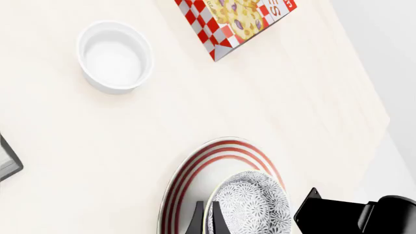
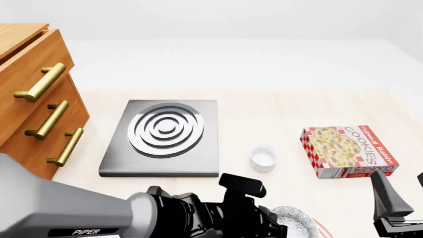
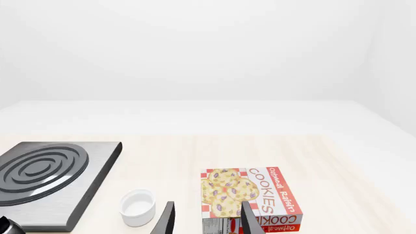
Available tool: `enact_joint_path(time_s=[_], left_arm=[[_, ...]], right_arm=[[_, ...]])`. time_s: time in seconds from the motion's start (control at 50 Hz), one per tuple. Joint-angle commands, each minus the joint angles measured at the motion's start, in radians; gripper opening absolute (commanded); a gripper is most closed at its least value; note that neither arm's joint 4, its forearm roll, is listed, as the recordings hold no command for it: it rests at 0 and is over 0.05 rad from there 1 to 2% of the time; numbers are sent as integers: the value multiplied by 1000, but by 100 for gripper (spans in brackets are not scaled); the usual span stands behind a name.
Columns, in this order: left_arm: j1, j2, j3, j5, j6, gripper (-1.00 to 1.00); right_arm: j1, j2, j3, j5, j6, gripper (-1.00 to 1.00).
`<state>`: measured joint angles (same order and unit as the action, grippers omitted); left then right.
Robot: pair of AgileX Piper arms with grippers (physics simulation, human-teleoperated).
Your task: Pick the akita bowl on the wooden cabinet and place it on the plate.
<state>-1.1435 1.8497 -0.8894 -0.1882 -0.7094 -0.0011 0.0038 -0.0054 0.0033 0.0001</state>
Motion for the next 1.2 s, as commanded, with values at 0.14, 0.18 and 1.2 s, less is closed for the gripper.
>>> enact_joint_path(time_s=[0.14,0.18,1.2], left_arm=[[3,12,-10,-8,-2,-100],[3,14,-10,-9,-3,-100],[13,37,-21,-34,28,100]], right_arm=[[0,0,0,0,0,100],[0,0,0,0,0,100],[0,0,0,0,0,100]])
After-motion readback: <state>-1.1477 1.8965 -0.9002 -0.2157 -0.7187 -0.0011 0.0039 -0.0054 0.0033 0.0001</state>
